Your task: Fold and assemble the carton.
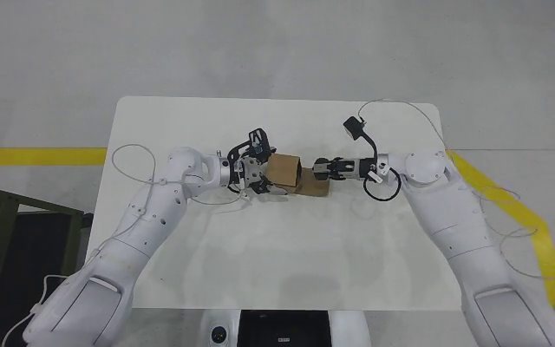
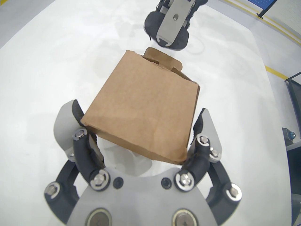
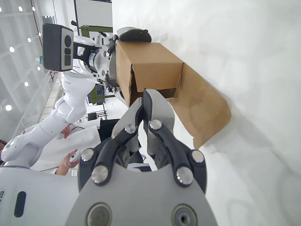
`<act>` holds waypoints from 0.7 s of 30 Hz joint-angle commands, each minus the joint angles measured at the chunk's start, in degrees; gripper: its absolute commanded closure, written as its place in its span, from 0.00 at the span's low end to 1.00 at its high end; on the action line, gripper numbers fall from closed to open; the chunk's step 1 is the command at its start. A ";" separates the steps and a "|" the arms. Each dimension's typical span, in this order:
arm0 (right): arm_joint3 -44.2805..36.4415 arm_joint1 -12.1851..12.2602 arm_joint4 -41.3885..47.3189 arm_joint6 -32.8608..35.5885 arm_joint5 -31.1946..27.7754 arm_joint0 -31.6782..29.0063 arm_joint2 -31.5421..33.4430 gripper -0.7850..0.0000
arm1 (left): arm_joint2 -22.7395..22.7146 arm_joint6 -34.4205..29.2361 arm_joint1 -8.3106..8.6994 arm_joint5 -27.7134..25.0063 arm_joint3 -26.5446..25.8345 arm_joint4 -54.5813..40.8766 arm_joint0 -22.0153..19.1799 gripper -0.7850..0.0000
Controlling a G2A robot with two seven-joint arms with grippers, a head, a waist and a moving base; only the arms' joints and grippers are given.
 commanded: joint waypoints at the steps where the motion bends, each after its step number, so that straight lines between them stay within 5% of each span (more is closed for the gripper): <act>1: -0.90 0.76 -0.88 0.18 0.51 -0.98 1.85 1.00 | 0.05 0.03 -0.05 0.02 0.08 0.02 -0.05 0.00; 9: -2.63 2.72 -3.44 0.86 2.54 -4.35 5.99 0.66 | 0.04 0.10 -0.17 0.34 0.23 0.00 -0.11 0.00; 21: -1.94 2.58 -4.79 -1.40 4.39 -5.45 3.86 0.58 | -0.12 -0.08 -0.24 0.35 0.26 0.09 -0.13 0.00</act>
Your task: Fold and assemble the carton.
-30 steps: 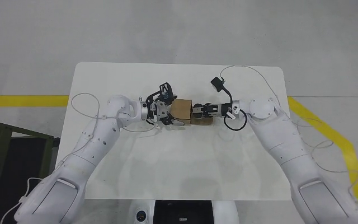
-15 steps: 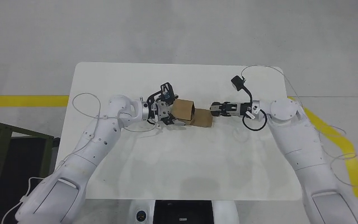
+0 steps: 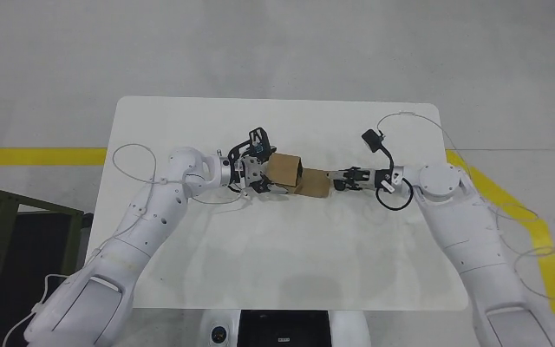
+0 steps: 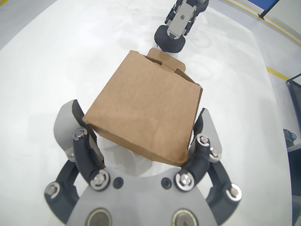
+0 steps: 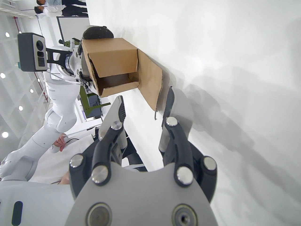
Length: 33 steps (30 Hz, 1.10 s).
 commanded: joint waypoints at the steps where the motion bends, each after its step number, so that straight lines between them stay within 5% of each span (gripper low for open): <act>1: 0.22 -0.11 -0.07 -0.20 0.13 0.13 -0.52 0.58 | -0.05 -0.02 0.00 -0.04 -0.01 0.01 0.02 0.00; 33: -2.16 -2.43 10.94 1.86 -1.07 3.37 -5.61 0.59 | 0.11 -0.90 -0.31 0.18 -0.12 0.15 -0.10 0.00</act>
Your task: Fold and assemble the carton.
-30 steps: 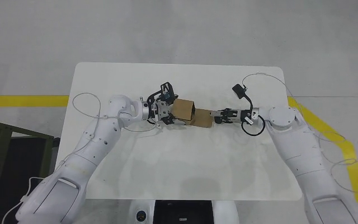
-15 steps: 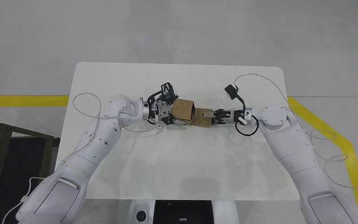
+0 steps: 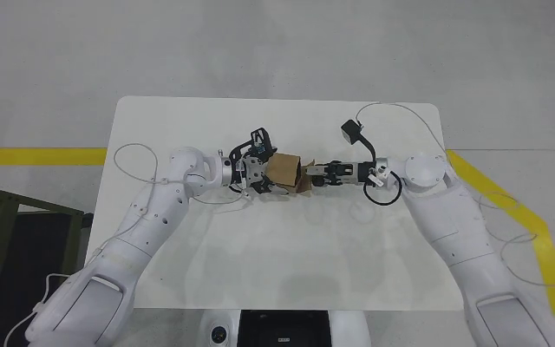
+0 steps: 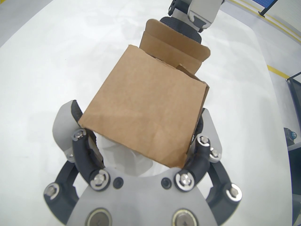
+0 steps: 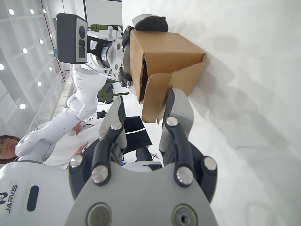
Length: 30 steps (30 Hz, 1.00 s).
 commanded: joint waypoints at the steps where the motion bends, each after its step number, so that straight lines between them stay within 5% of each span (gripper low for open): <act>1: 0.18 -0.24 1.32 0.07 0.10 0.05 -0.50 0.60 | 0.01 -0.03 -0.03 0.04 0.02 0.01 -0.02 0.00; 15: 4.24 -1.35 4.06 -0.50 -0.72 0.77 -2.77 0.78 | 0.11 -0.86 -0.17 -0.17 0.26 -0.21 -0.39 0.00; 30: 6.74 -1.85 2.87 -1.11 -1.40 1.83 -3.75 0.81 | 0.15 -1.10 -0.31 -0.40 0.84 -0.32 -0.79 0.00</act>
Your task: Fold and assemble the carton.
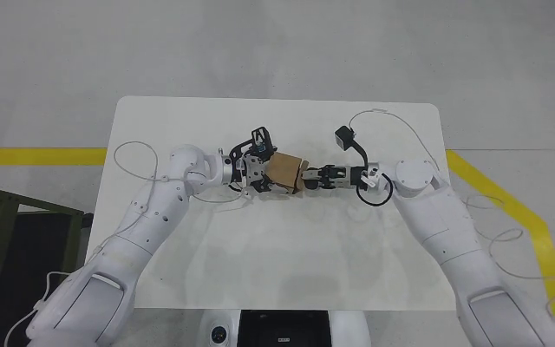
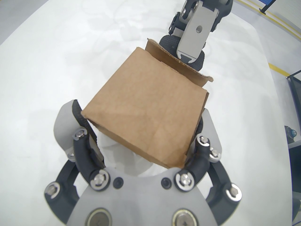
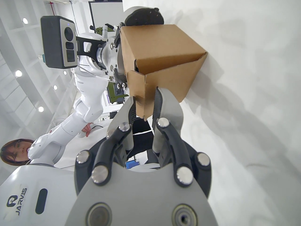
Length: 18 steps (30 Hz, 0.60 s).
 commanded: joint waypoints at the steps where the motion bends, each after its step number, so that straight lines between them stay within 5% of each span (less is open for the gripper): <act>1: 0.09 0.00 -0.62 -0.03 -0.13 0.18 -0.09 0.81 | -0.04 0.07 -0.01 0.05 0.08 -0.07 0.03 0.00; 18: -0.71 -0.25 -6.93 -0.45 -0.49 2.54 -1.80 0.80 | -0.43 0.39 0.07 -0.03 -0.02 0.05 0.38 0.00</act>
